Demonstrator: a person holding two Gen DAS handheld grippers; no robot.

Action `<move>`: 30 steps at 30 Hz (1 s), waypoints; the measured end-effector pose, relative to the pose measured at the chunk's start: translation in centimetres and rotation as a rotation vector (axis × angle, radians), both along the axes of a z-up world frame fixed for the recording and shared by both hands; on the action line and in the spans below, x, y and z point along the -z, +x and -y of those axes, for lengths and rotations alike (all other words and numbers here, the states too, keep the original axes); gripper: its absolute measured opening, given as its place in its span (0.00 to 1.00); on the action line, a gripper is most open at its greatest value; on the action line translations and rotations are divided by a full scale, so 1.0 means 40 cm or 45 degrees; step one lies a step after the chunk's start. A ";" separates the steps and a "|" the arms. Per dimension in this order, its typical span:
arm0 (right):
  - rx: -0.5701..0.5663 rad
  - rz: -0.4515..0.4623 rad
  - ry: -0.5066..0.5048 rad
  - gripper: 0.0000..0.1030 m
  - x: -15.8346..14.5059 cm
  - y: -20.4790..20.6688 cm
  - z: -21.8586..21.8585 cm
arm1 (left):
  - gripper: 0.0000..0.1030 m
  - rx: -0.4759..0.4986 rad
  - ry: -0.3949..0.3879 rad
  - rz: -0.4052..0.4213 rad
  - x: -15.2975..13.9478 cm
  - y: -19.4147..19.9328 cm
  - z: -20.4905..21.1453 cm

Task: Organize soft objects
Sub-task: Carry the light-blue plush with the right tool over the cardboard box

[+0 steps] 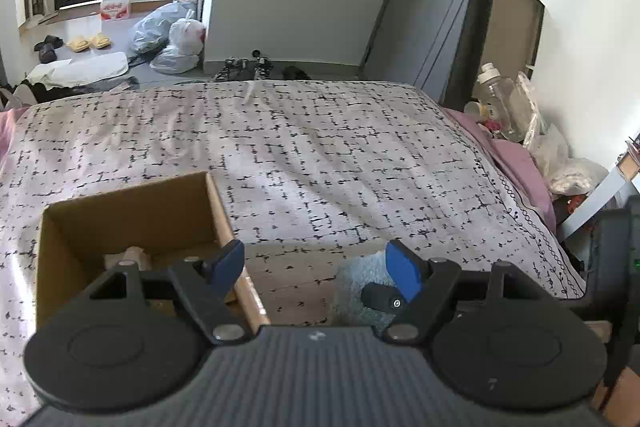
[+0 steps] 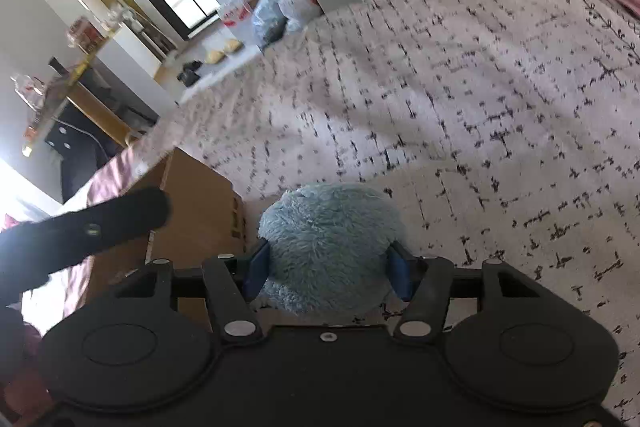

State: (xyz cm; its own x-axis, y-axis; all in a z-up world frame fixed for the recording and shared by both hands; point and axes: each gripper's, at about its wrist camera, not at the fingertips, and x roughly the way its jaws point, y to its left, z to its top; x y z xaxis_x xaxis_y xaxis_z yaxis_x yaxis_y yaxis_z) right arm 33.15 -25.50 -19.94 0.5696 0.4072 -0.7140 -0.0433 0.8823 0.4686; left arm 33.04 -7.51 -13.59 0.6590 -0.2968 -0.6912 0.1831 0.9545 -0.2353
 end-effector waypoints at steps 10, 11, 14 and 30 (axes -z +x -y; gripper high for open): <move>-0.131 0.232 0.017 0.56 -0.082 -0.027 -0.026 | 0.74 0.031 -0.102 0.000 -0.030 0.005 -0.002; -0.145 0.249 0.025 0.56 -0.091 -0.027 -0.031 | 0.74 0.035 -0.109 0.003 -0.036 0.004 -0.004; -0.195 0.323 0.040 0.56 -0.121 -0.030 -0.055 | 0.74 0.042 -0.114 0.027 -0.055 -0.004 -0.019; -0.456 0.507 -0.004 0.56 -0.208 -0.018 -0.251 | 0.66 -0.049 -0.239 0.054 -0.083 -0.018 -0.199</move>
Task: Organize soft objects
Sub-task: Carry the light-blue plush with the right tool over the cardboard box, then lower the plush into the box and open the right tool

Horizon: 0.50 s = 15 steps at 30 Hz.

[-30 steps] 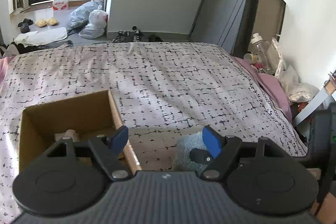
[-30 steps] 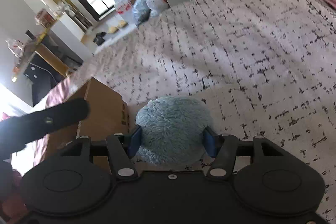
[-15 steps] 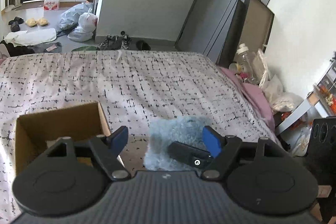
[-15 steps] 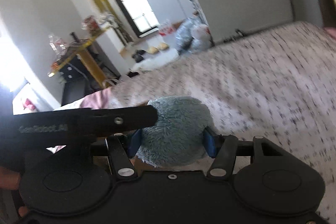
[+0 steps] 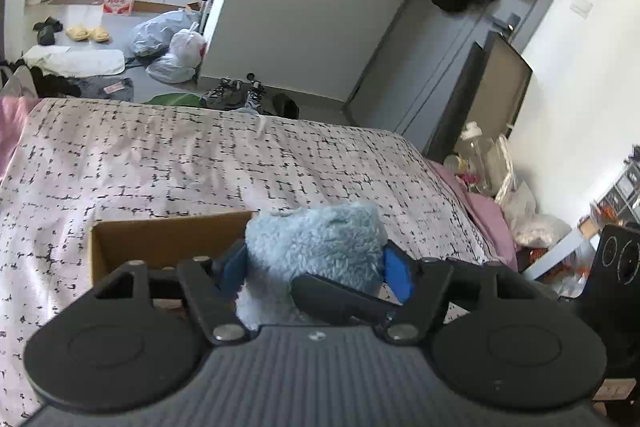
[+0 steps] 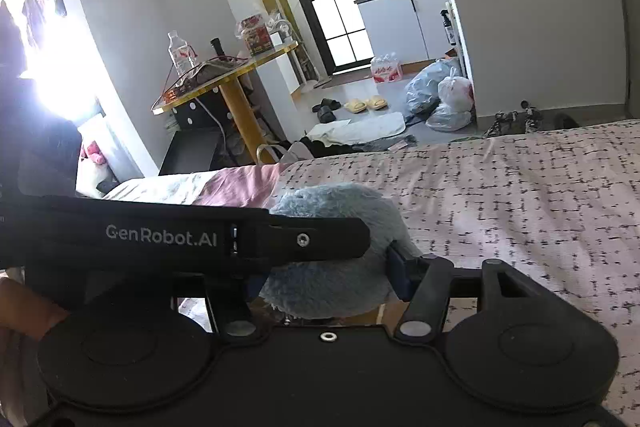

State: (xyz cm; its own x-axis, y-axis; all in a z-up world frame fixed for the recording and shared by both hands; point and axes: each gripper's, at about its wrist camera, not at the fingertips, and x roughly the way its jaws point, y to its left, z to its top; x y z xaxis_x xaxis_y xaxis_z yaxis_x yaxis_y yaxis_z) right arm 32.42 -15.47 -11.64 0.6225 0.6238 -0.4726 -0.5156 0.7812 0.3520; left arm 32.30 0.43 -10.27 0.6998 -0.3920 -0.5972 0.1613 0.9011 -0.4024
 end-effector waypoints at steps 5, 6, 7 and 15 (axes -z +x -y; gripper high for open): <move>-0.017 -0.013 -0.033 0.57 0.002 0.016 -0.042 | 0.65 -0.053 -0.030 -0.011 0.015 0.017 -0.046; -0.019 -0.017 -0.041 0.57 0.005 0.021 -0.050 | 0.65 -0.060 -0.038 -0.017 0.021 0.020 -0.053; -0.019 -0.025 -0.048 0.57 0.008 0.028 -0.057 | 0.65 -0.070 -0.048 -0.026 0.027 0.028 -0.060; 0.003 -0.082 -0.097 0.62 0.037 0.059 -0.084 | 0.66 -0.109 -0.093 -0.075 0.072 0.071 -0.086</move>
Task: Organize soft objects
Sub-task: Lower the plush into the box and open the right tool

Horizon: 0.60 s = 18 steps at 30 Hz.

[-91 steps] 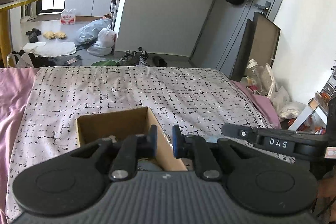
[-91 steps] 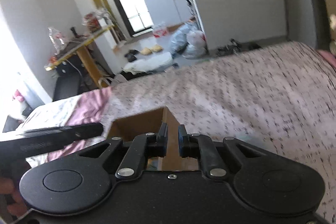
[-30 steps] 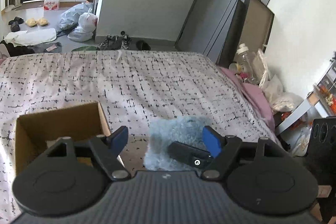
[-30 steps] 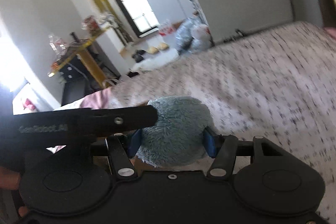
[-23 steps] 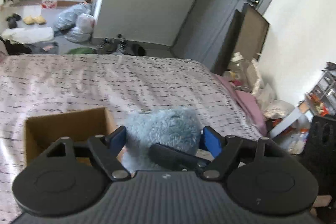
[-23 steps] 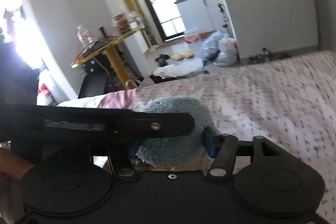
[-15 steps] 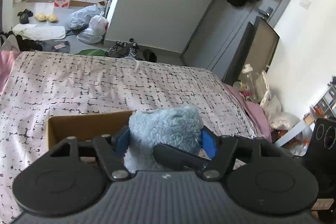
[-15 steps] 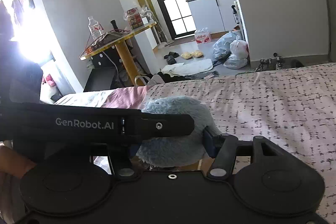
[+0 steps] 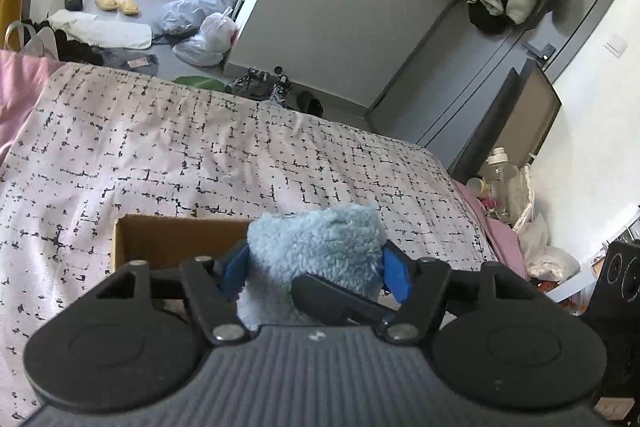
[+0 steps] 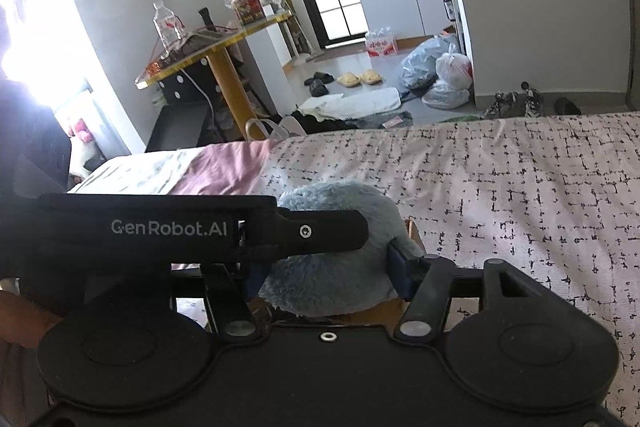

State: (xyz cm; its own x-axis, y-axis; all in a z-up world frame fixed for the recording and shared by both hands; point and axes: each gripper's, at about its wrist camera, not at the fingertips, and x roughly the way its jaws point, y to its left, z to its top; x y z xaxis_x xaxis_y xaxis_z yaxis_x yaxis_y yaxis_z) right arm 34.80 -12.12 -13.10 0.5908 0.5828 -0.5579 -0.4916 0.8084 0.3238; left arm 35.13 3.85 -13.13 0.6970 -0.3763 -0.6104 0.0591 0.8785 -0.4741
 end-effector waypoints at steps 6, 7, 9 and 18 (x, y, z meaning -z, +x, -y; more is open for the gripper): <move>0.026 -0.049 -0.042 0.79 0.008 0.008 0.005 | 0.84 -0.028 -0.042 -0.054 0.026 0.013 0.000; 0.031 -0.052 -0.047 0.79 0.007 0.007 0.008 | 0.85 -0.042 -0.027 -0.063 0.026 0.011 -0.001; 0.039 -0.061 -0.043 0.80 0.004 0.002 0.018 | 0.86 -0.053 -0.017 -0.067 0.024 0.007 -0.003; 0.083 -0.088 -0.009 0.80 -0.029 -0.032 0.064 | 0.87 -0.060 0.047 -0.074 -0.032 -0.047 -0.010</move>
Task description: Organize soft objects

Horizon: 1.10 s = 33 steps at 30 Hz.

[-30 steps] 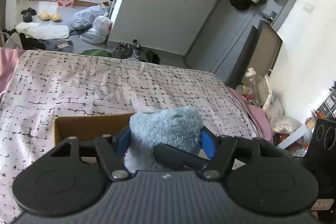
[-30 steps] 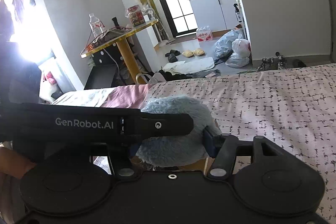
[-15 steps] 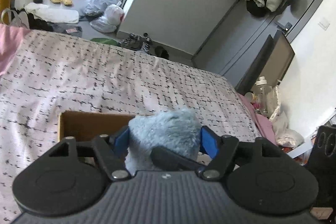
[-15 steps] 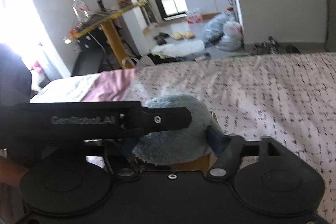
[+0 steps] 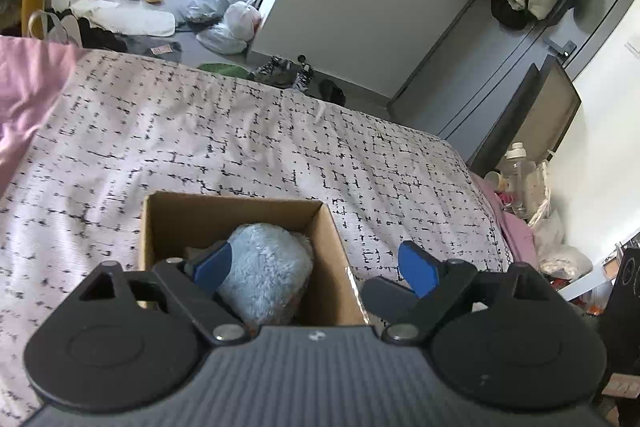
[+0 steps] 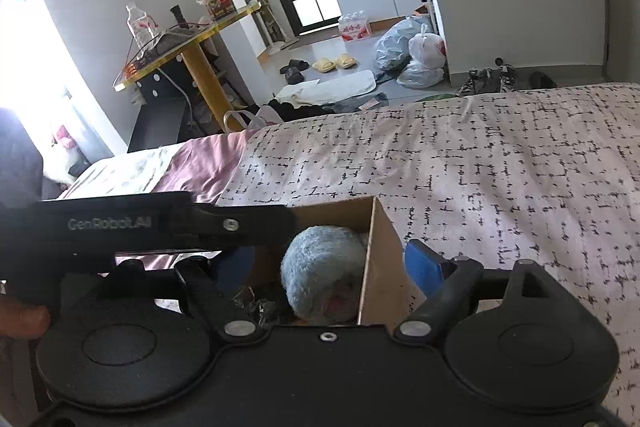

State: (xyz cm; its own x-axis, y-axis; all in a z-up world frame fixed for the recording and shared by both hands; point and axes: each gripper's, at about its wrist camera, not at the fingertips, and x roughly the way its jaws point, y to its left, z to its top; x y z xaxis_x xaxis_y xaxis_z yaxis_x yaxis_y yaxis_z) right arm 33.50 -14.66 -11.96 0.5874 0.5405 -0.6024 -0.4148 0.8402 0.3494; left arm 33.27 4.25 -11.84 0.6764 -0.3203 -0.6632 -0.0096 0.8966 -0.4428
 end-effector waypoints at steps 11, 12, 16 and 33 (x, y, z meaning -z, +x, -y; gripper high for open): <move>0.022 -0.010 0.014 0.83 -0.059 -0.074 0.080 | 0.87 -0.038 0.119 0.003 -0.087 -0.105 0.022; 0.023 -0.010 0.016 0.84 -0.065 -0.080 0.088 | 0.87 -0.044 0.132 0.000 -0.094 -0.115 0.025; 0.035 -0.011 0.034 0.85 -0.095 -0.114 0.125 | 0.90 -0.052 0.171 0.008 -0.119 -0.176 0.051; 0.008 0.039 0.022 1.00 -0.199 -0.260 0.266 | 1.00 -0.088 0.364 0.067 -0.252 -0.386 0.144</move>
